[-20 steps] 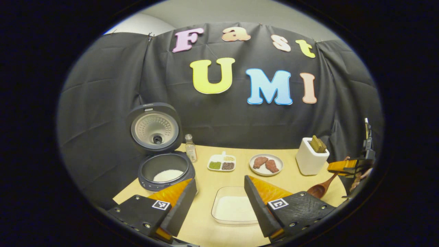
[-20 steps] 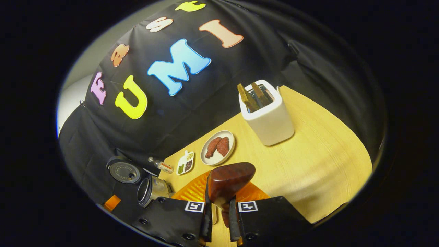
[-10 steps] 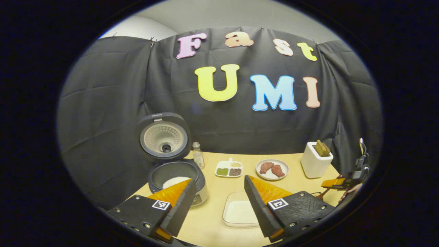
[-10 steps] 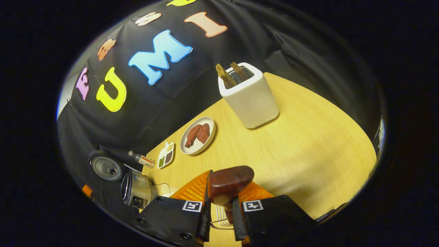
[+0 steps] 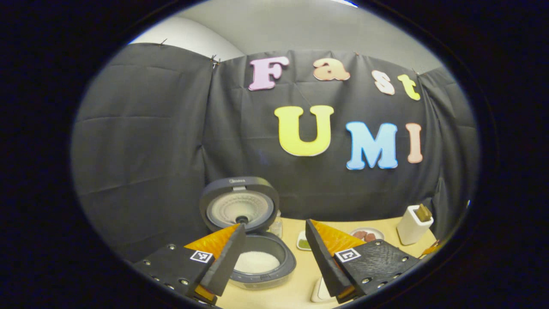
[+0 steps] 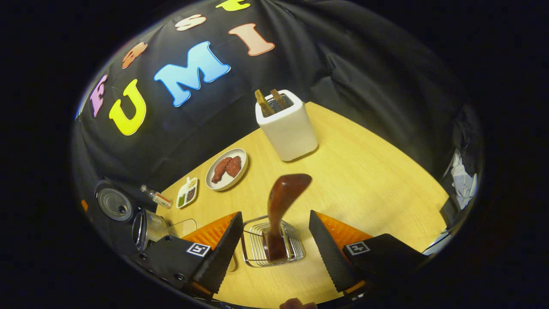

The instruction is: Close the left gripper, press the button to open the rice cooker; take a wooden spoon from the chopstick holder with the right hand, scoop a spoonful of rice and pour it into the rice cooker, then put the wooden spoon back into the chopstick holder.

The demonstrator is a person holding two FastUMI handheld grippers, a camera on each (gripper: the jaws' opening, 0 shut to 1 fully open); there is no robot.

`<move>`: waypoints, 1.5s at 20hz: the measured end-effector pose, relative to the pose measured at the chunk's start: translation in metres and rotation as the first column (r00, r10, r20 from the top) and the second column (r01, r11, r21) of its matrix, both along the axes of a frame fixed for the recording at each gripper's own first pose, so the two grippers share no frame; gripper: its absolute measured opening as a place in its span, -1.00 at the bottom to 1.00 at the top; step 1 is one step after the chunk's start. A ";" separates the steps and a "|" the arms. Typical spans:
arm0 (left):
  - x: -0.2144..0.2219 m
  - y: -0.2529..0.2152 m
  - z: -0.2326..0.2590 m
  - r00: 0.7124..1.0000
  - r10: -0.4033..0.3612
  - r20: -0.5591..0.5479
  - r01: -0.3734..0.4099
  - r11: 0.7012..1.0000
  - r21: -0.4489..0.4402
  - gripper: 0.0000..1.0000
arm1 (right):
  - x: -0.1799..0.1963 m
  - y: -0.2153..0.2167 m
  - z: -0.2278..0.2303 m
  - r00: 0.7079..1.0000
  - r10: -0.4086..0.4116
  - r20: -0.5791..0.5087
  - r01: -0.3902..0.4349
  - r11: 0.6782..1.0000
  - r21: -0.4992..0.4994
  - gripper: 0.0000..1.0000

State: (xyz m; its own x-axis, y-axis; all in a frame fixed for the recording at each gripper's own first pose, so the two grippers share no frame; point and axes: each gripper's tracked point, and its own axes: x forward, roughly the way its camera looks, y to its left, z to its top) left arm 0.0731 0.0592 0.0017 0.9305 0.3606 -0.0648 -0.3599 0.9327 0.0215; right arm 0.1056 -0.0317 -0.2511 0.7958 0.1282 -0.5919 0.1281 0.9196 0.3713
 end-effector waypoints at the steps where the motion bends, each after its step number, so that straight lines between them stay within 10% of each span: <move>1: 0.008 0.016 0.012 1.000 0.006 0.017 -0.006 1.000 0.005 0.75 | -0.009 -0.005 0.005 1.000 -0.004 0.010 0.005 0.999 -0.035 0.96; 10: 0.121 0.123 0.054 0.998 0.028 0.055 -0.034 0.994 0.100 0.73 | -0.068 -0.011 0.088 0.976 0.059 0.209 0.011 0.948 -0.318 0.96; 17: 0.188 0.172 0.019 0.996 0.077 -0.049 -0.075 0.997 0.030 0.73 | -0.112 0.005 0.145 0.937 0.034 0.347 0.089 0.939 -0.332 0.96; 30: 0.156 0.135 -0.032 0.984 0.071 -0.163 -0.091 0.989 -0.119 0.84 | -0.097 0.001 0.134 0.935 0.072 0.346 0.052 0.940 -0.336 0.97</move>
